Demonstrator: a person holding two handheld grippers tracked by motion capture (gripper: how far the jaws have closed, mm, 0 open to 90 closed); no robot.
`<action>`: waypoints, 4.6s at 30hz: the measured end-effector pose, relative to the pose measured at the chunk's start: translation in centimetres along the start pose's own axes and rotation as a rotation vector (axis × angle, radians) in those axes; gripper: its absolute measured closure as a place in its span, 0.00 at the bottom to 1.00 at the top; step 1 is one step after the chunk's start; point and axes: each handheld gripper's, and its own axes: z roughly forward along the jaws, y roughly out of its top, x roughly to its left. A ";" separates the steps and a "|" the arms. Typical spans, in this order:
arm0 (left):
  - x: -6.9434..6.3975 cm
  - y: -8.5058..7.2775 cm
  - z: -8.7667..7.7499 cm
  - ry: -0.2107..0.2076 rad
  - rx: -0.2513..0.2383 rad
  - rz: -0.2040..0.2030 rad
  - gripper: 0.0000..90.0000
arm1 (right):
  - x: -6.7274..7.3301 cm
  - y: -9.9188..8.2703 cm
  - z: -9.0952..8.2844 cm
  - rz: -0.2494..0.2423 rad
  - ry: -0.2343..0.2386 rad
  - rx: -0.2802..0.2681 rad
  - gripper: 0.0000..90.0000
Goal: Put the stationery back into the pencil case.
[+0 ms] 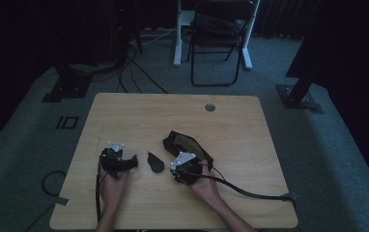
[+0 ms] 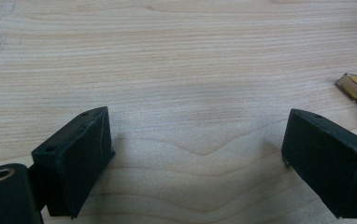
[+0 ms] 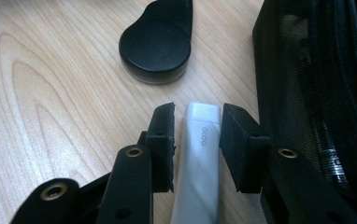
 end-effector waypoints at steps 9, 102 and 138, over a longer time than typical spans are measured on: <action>0.0 0.0 0.0 -0.001 0.000 0.001 0.10 | 0.0 -0.3 0.5 -0.016 0.005 0.022 0.75; 0.0 0.0 0.0 -0.002 0.000 0.002 0.10 | 0.3 1.1 -3.8 -0.036 0.087 -0.063 0.79; 0.0 0.0 0.0 -0.002 0.000 0.002 0.10 | -0.6 1.9 -5.8 -0.032 0.056 -0.123 0.79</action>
